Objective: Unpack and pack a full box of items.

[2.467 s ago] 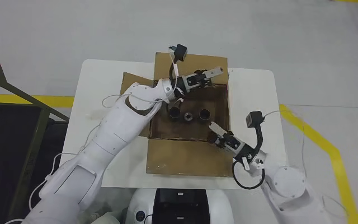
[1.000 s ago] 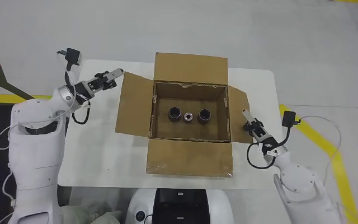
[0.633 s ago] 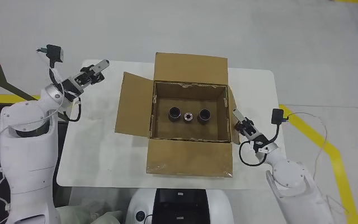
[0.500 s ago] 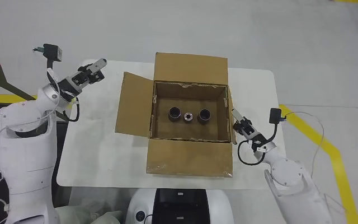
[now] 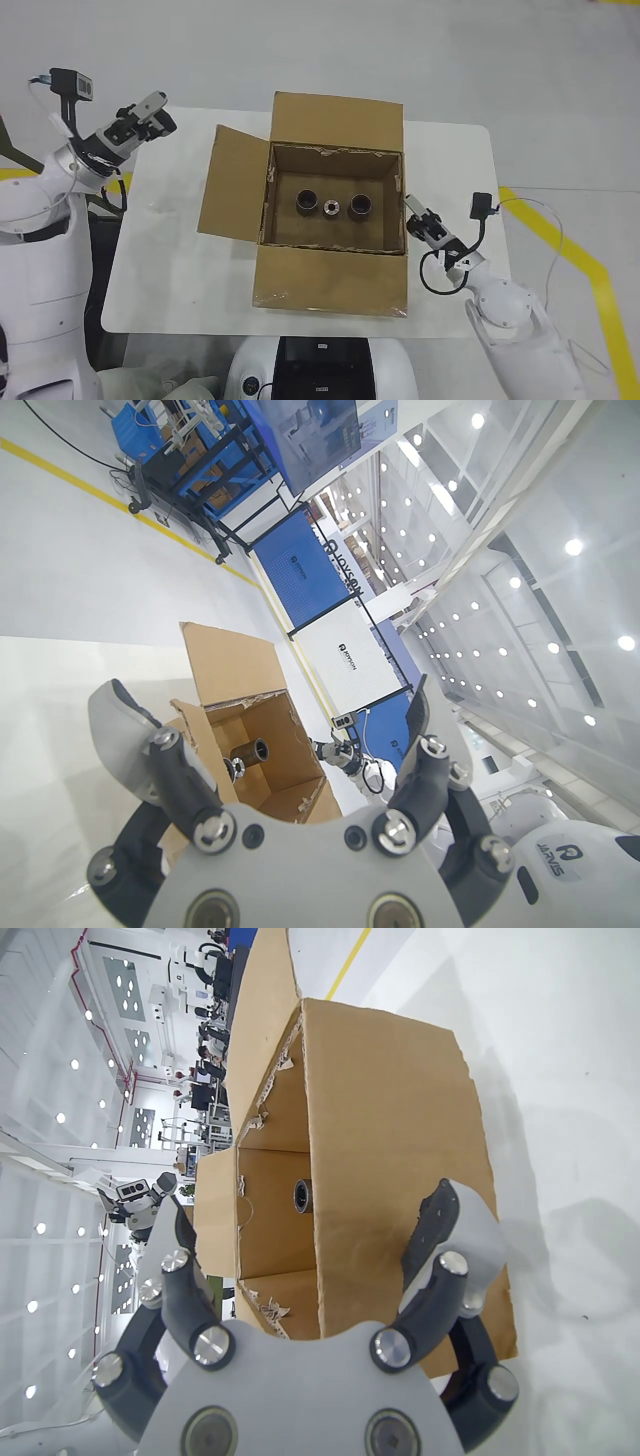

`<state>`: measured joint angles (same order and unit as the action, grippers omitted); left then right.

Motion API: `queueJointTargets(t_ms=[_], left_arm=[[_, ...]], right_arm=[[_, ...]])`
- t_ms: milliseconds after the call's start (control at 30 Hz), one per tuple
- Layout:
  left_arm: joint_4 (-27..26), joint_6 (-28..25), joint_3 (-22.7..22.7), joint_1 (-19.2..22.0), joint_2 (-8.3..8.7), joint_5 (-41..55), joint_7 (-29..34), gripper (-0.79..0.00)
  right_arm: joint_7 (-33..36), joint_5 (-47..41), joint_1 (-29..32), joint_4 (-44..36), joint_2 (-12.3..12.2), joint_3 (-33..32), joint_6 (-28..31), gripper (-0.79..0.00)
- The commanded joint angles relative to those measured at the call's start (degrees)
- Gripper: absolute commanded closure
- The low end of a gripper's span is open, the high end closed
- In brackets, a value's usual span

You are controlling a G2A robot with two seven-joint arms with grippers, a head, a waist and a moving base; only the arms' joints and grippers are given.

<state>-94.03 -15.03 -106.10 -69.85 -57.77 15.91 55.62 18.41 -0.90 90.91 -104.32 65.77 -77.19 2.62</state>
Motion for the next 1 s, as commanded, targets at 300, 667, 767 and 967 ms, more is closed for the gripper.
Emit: queueJointTargets(t_ms=[300,667,767,967], left_arm=[[3.2,-0.1,0.1,2.7,0.93,0.7,2.5,-0.785],[3.3,-0.1,0.1,2.8,0.98,0.7,2.6,-0.785],[3.3,-0.1,0.1,2.8,0.98,0.7,2.6,-0.785],[3.3,-0.1,0.1,2.8,0.98,0.7,2.6,-0.785]], right_arm=[[-0.3,8.5,2.8,-10.8,-0.7,-3.9,-3.3,-0.785],[10.7,13.5,-3.6,-16.1,-0.7,1.6,-5.5,-0.785],[14.0,12.7,-7.0,-14.3,-0.5,4.6,-5.6,-0.785],[21.7,14.7,-12.8,-11.3,-0.2,9.5,-6.2,-0.785]])
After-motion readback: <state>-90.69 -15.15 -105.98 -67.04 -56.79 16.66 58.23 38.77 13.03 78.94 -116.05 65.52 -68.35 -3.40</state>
